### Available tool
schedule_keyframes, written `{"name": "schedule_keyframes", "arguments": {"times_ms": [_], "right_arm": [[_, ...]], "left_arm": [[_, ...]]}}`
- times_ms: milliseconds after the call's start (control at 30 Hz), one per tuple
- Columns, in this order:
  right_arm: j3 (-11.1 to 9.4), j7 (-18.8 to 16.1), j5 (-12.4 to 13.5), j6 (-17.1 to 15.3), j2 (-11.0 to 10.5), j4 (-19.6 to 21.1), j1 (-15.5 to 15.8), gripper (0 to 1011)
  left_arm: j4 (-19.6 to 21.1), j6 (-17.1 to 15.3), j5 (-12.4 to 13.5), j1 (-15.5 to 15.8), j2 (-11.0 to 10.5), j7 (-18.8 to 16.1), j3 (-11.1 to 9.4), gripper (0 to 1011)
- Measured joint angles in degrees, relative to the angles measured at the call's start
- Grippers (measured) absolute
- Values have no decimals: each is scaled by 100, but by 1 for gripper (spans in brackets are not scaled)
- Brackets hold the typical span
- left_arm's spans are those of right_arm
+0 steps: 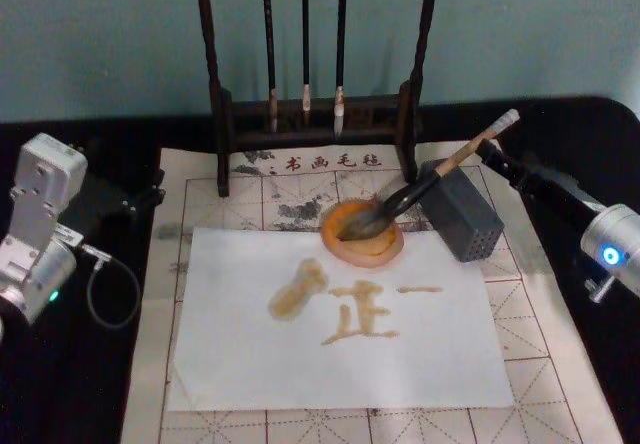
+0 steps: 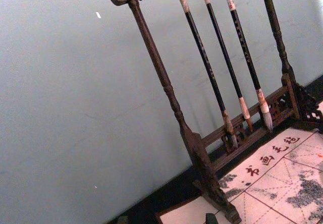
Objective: Pick up the brush from the inkstone, write on the paper, then place the brush back to its original position.
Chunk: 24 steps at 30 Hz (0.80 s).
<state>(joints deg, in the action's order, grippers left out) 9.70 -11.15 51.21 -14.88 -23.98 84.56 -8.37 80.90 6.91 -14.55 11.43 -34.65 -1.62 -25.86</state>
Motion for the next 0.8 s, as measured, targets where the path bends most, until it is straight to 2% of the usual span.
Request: {"name": "schedule_keyframes", "arguments": {"times_ms": [233, 267, 400, 567, 800], "right_arm": [[-185, 264, 719, -350, 293, -142, -151, 1002], [-185, 264, 719, -350, 293, -142, -151, 1000], [-238, 492, 1060, -512, 461, -209, -233, 1000], [-252, 779, 1327, -615, 629, -286, -334, 1000], [-208, 1042, 1502, -642, 753, -466, -507, 1000]], "left_arm": [[0, 0, 0, 0, 0, 0, 0, 1001], [0, 0, 0, 0, 0, 0, 0, 1001], [0, 0, 0, 0, 0, 0, 0, 1001], [0, 0, 0, 0, 0, 0, 0, 1001], [0, 0, 0, 0, 0, 0, 0, 1001]]}}
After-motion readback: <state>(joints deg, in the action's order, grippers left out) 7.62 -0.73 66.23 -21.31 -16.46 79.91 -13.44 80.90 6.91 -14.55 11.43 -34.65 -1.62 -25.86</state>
